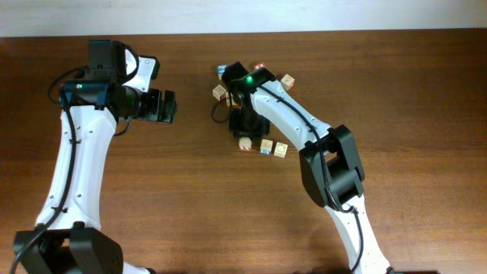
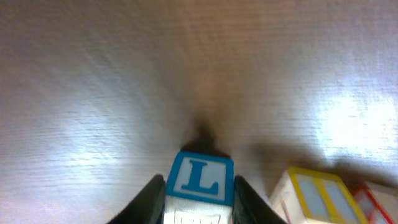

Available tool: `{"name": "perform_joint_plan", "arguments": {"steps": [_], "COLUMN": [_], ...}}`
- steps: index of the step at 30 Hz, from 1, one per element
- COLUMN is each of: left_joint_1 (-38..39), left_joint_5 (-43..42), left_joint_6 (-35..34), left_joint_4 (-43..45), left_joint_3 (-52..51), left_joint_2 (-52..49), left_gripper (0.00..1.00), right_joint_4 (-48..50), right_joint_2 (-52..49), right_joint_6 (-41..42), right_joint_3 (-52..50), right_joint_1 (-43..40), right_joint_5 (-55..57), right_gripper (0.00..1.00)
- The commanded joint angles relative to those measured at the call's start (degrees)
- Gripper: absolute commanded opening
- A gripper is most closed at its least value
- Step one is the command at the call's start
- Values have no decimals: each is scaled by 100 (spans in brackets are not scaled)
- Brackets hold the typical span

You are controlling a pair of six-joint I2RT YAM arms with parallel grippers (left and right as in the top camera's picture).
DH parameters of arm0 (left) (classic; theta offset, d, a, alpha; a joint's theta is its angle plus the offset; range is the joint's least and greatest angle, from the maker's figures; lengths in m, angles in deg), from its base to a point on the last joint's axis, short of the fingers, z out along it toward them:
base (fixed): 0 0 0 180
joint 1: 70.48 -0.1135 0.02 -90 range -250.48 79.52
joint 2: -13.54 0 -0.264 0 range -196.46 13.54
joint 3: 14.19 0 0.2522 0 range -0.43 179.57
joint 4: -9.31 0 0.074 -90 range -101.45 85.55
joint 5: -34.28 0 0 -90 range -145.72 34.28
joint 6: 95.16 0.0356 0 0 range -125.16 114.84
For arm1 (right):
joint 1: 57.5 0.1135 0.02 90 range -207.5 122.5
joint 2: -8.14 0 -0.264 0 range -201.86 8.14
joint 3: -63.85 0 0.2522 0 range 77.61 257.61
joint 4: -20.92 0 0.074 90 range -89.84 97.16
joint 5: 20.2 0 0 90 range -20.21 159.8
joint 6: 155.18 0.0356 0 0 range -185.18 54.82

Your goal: Rotate 3 blocks

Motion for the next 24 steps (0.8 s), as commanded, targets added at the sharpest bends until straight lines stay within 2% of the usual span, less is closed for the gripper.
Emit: {"name": "perform_joint_plan", "arguments": {"steps": [1,2,7,10,13,14,16,18,20,21,23,24], "left_joint_1": [-7,-9,-9,-9,-11,-17,-13,-13,-13,-13,-13,2], "left_joint_5": [20,20,20,20,20,20,-85,-636,-1248,-1554,-1641,-1661], "left_joint_6": [-68,-68,-68,-68,-68,-68,-70,-70,-72,-72,-72,-125], "left_joint_4": [-2,-2,-2,-4,-4,-4,0,-284,-433,-522,-479,-466], "left_joint_3": [120,120,120,120,120,120,120,120,120,120,120,120], "left_joint_2": [-11,-11,-11,-11,-11,-11,-11,-11,-11,-11,-24,-37], "left_gripper": [99,99,99,99,99,99,99,99,99,99,100,94], "right_joint_4": [-481,-560,-225,-645,-1805,-2413,-2505,-2507,-2507,-2505,-2505,-2500], "right_joint_2": [-129,-129,-129,-68,-31,-31,326,1163,2472,3119,4197,4524], "right_joint_6": [-227,-225,-227,-595,-1021,-1174,-1628,-1974,-2199,-2197,-2076,-1926], "right_joint_3": [-166,-166,-94,664,2529,3609,4607,4513,3943,3272,1565,752], "right_joint_1": [44,42,-146,-225,-273,-326,-378,-400,-597,-758,-1381,-1720], "right_joint_5": [98,251,398,356,358,356,-210,-205,68,269,249,225], "right_gripper": [38,41,41,42,46,46,45,47,50,51,51,51]}}
